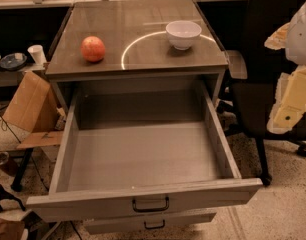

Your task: Place apple into top drawer

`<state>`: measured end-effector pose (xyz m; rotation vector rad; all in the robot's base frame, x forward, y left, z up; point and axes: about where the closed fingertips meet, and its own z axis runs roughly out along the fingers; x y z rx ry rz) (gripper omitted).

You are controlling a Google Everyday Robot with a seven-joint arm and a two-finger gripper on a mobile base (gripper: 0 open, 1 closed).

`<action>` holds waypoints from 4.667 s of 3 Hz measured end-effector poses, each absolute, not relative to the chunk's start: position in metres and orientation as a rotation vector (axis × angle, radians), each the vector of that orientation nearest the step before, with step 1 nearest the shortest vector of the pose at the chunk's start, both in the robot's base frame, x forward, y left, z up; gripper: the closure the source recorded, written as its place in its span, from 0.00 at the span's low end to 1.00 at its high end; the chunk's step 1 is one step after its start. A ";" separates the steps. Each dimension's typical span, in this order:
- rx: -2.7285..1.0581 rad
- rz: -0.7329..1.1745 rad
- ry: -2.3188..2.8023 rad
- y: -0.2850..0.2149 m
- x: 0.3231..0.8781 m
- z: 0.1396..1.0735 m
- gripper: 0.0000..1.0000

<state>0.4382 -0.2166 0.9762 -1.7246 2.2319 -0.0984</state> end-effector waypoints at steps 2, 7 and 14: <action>-1.671 -0.019 2.183 -0.172 0.453 0.974 0.00; -1.362 0.348 2.020 -0.012 0.531 0.967 0.00; -1.048 0.420 2.054 0.257 0.765 0.958 0.00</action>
Offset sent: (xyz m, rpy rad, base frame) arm 0.0314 0.0889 -0.0094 0.1838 -0.0243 0.0051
